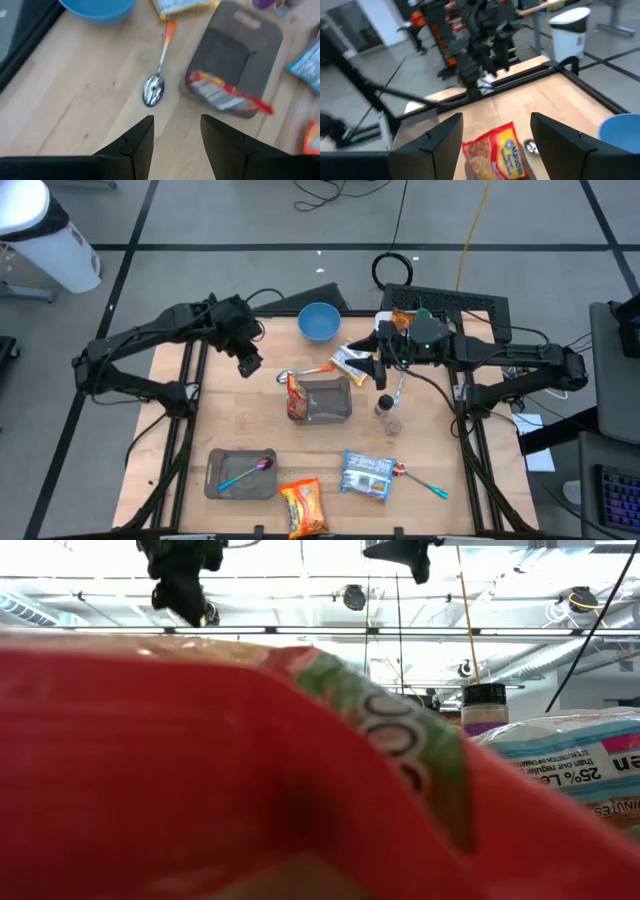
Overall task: Pick & Place Food Item
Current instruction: Put the orange spoon into the bottom black bin
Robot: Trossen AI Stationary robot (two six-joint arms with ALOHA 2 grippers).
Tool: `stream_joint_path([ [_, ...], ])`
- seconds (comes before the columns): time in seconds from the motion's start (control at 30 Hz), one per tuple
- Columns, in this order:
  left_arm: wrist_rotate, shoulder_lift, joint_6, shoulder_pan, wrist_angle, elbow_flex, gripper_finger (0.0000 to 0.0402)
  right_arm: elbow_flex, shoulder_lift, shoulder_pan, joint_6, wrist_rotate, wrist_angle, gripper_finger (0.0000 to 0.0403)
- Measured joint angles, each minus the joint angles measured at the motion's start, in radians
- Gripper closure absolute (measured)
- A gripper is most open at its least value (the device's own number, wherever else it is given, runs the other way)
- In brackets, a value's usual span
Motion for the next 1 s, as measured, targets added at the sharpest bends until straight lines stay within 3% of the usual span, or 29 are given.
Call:
stream_joint_path([
  [0.17, 0.128, 0.002, 0.112, 0.105, 0.102, -0.122, 0.0231, 0.0, 0.026, 0.0, 0.054, 0.07, 0.009, 0.0177],
  [0.33, 0.143, 0.001, 0.17, 0.152, 0.195, -0.226, 0.0231, 0.0, 0.039, 0.0, 0.097, 0.107, 0.011, 0.0177],
  [0.67, 0.114, 0.002, 0.198, 0.079, 0.457, -0.408, 0.0231, 0.0, 0.041, -0.001, 0.11, 0.19, 0.006, 0.0177],
  [1.0, 0.056, 0.131, 0.213, 0.0, 0.55, -0.434, 0.0231, 0.0, 0.041, -0.043, 0.11, 0.186, 0.004, 0.0177],
])
